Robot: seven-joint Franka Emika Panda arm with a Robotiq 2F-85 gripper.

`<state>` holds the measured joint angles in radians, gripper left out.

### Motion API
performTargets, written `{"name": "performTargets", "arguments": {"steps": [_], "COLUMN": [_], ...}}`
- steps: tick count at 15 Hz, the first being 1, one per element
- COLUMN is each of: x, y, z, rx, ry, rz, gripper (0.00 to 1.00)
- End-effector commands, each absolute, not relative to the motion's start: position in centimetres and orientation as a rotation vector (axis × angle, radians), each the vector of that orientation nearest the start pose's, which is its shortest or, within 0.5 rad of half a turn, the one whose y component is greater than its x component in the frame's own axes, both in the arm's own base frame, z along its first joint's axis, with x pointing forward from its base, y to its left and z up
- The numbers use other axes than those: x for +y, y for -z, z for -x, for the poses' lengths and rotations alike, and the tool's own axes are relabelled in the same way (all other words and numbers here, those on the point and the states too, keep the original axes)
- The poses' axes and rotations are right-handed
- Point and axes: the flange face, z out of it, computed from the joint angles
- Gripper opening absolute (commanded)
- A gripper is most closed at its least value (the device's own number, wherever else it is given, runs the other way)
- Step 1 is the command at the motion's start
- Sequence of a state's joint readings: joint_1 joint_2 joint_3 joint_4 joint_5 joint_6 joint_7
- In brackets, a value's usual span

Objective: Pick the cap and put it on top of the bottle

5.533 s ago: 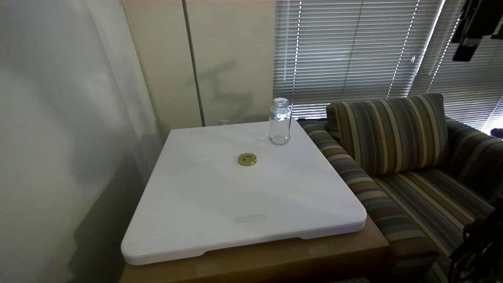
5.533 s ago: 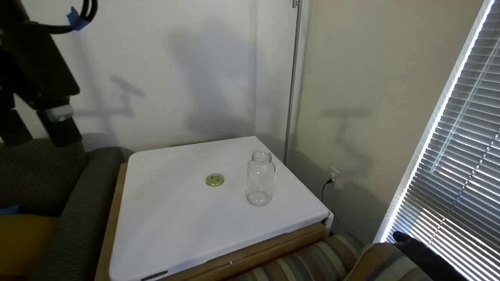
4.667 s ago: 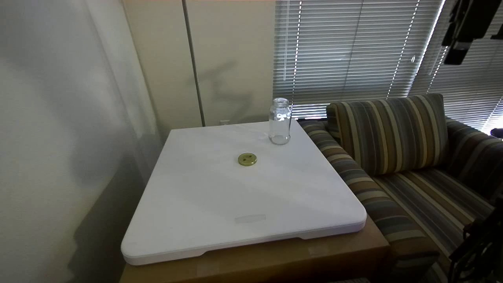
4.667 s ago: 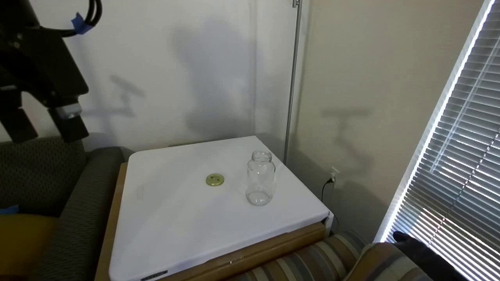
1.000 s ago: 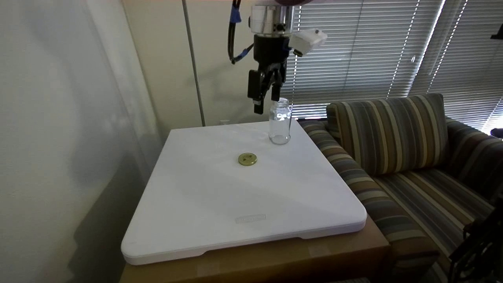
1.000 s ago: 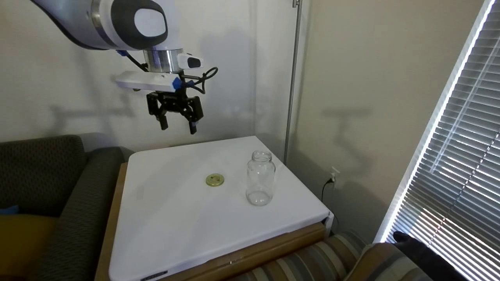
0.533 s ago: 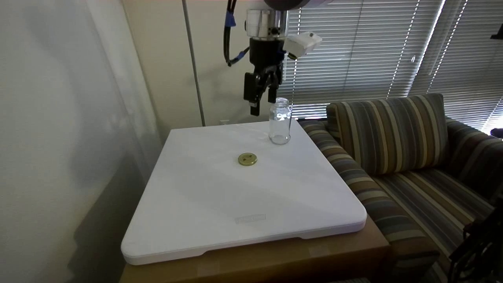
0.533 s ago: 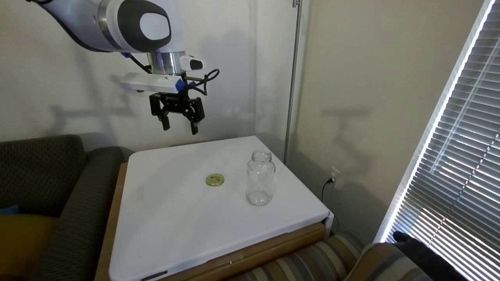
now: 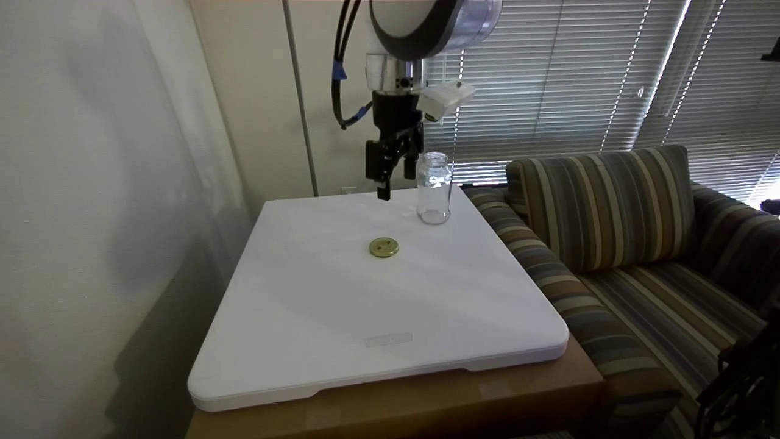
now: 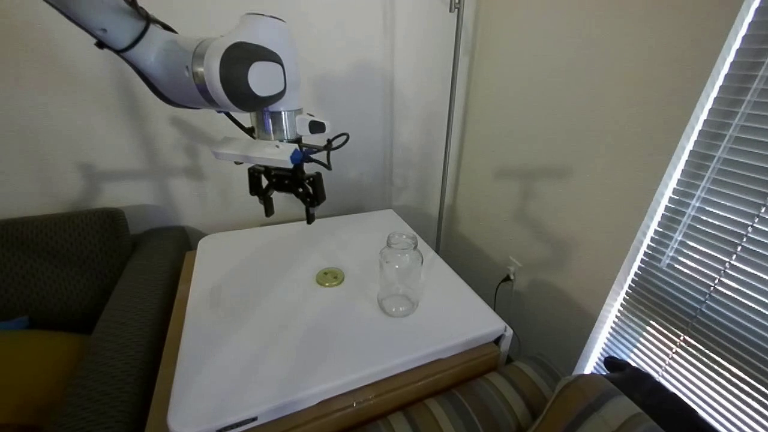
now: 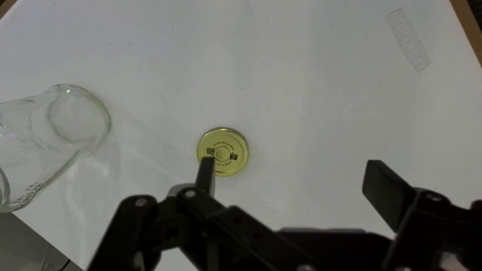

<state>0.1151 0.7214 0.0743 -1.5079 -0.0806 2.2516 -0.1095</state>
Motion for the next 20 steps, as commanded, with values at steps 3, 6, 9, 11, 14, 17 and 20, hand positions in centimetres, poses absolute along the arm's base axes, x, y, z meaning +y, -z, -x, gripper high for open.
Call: {"name": "performTargets", "arguments": {"steps": [3, 6, 9, 11, 14, 17, 20], "x": [11.9, 11.5, 10.1, 11.3, 11.7, 11.9, 11.3], "y": [-18.9, -16.4, -16.0, -15.8, -15.7, -15.5, -15.1], "z": [-72.5, -73.2, -74.8, -73.8, -73.6, -73.6, -74.7], "rx": [-0.474, -0.418, -0.373, -0.411, -0.42, -0.438, -0.43], "ry": [-0.052, -0.073, -0.057, -0.038, -0.041, -0.039, -0.04], "rz": [3.133, 3.122, 3.13, 3.129, 3.128, 3.134, 3.122], "gripper": [1.0, 1.0, 1.0, 1.0, 1.0, 1.0, 1.0]}}
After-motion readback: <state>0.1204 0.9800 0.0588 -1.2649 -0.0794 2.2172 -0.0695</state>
